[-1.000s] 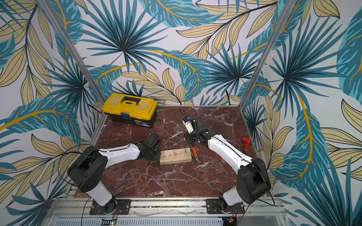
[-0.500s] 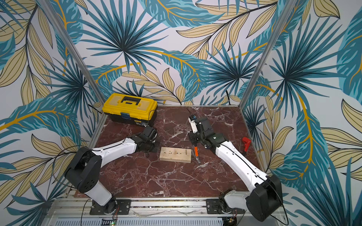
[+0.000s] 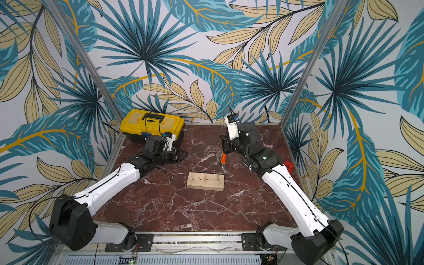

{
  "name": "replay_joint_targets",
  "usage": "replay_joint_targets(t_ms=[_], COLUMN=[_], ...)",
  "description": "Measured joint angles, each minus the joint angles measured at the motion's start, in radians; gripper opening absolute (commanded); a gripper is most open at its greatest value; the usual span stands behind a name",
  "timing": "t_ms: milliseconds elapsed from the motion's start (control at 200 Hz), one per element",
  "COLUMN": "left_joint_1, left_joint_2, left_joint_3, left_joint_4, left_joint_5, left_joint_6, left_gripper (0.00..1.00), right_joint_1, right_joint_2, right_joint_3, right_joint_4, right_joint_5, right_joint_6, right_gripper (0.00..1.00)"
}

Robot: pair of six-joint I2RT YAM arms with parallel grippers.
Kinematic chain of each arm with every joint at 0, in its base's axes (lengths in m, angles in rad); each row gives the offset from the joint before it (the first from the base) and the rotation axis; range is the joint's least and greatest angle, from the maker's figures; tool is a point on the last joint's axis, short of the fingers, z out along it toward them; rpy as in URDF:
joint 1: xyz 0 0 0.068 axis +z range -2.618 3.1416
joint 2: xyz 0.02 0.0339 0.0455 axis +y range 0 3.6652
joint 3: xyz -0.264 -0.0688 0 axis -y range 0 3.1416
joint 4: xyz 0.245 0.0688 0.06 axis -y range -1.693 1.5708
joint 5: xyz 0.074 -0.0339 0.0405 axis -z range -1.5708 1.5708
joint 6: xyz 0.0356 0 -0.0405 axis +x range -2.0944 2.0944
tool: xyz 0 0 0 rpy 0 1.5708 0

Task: Use a claw hammer to pull out a nail
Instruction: Adjust the mounting plate at the center of the board, then adjust the hammer.

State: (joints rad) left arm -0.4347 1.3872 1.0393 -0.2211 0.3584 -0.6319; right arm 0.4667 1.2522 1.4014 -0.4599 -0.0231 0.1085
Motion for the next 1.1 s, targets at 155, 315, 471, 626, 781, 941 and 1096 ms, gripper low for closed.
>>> replay_joint_targets(t_ms=[155,315,471,626,781,941,1096], left_joint_1=[0.01,0.01,0.011,0.011,0.012,0.013,0.013], left_joint_2=[0.0,0.003,0.004,0.02,0.034,0.044,0.062], left_joint_3=[-0.084,-0.15,-0.196,-0.266,-0.287,-0.286,-0.283], left_joint_4=[0.248,0.486,0.745,0.997,1.158,1.295,1.376], left_joint_5=[0.148,0.258,0.332,0.37,0.387,0.404,0.43], left_joint_6=[-0.126,-0.228,-0.311,-0.403,-0.462,-0.512,-0.562], left_gripper=[0.52,0.53,0.55,0.56,0.56,0.57,0.55], right_joint_1=[0.0,0.0,0.0,-0.001,-0.008,-0.009,-0.009], right_joint_2=[0.044,0.048,0.048,0.048,0.048,0.048,0.048], right_joint_3=[0.064,0.07,0.07,0.07,0.064,0.036,-0.028], right_joint_4=[0.088,0.22,0.332,0.403,0.467,0.554,0.654], right_joint_5=[-0.048,-0.099,-0.132,-0.158,-0.182,-0.214,-0.259], right_joint_6=[0.078,0.189,0.284,0.351,0.417,0.488,0.571], right_gripper=[0.0,0.0,0.0,0.0,0.0,0.0,0.0])
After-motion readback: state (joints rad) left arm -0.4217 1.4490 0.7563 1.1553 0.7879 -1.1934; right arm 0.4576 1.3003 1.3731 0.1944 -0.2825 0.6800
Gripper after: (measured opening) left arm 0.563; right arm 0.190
